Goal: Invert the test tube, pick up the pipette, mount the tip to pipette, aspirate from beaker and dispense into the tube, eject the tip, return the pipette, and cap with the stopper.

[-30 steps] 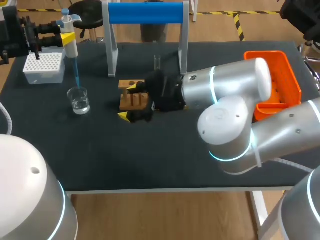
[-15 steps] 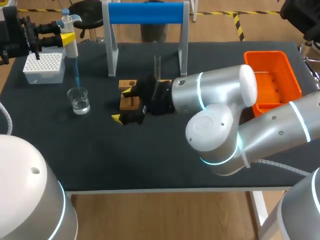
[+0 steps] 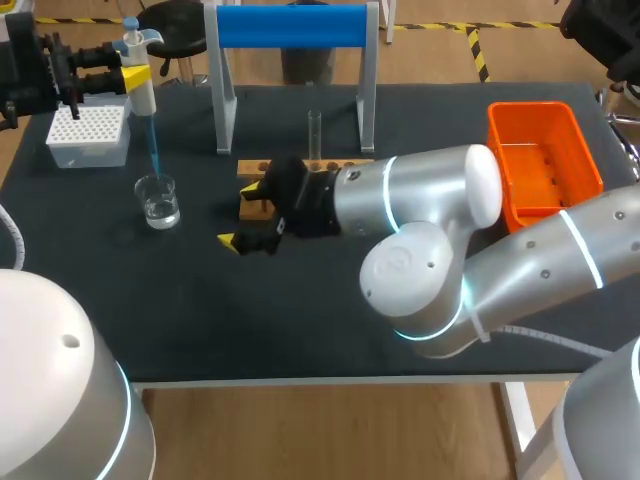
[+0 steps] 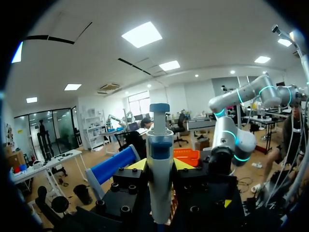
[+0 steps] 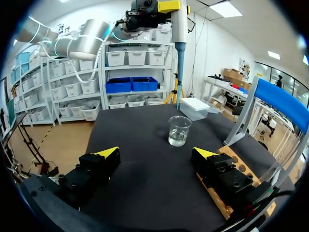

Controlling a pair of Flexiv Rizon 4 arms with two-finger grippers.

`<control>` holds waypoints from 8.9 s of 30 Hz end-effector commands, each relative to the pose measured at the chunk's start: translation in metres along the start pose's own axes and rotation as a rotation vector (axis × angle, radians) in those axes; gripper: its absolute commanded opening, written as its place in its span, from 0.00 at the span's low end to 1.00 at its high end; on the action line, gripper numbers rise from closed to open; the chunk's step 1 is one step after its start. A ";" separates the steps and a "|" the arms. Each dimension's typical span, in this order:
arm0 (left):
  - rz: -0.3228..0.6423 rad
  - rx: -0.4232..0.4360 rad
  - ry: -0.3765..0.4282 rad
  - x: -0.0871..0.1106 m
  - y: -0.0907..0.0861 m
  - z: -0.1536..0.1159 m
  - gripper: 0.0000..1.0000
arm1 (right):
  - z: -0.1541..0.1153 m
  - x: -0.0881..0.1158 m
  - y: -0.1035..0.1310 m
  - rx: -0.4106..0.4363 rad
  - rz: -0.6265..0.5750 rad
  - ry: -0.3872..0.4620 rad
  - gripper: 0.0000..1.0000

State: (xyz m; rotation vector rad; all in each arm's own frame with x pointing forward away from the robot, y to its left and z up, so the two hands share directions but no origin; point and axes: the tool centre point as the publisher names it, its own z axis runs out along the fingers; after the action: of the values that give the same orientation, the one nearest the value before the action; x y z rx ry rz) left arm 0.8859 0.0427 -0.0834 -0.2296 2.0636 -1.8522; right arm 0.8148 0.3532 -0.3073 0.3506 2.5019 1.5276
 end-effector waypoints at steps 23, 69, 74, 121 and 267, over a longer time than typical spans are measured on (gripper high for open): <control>0.001 0.002 -0.001 0.001 0.000 0.000 0.00 | 0.006 0.004 -0.001 0.002 -0.010 -0.015 1.00; -0.050 0.039 -0.056 -0.026 0.055 -0.013 0.00 | 0.006 0.004 -0.001 0.002 -0.010 -0.015 1.00; -0.059 0.039 -0.056 -0.032 0.060 -0.013 0.00 | 0.006 0.004 -0.001 0.002 -0.010 -0.015 1.00; -0.092 0.037 -0.066 -0.040 0.111 -0.009 0.00 | 0.006 0.004 -0.001 0.002 -0.010 -0.015 1.00; -0.089 0.039 -0.074 -0.040 0.119 -0.011 0.00 | 0.034 -0.045 0.254 -0.456 -0.065 0.403 0.00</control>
State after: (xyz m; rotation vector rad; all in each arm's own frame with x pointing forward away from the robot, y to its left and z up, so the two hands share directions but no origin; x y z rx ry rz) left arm 0.9329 0.0817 -0.1933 -0.3813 1.9983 -1.9025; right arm 0.8954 0.4737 -0.0928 -0.1345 2.2885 2.2593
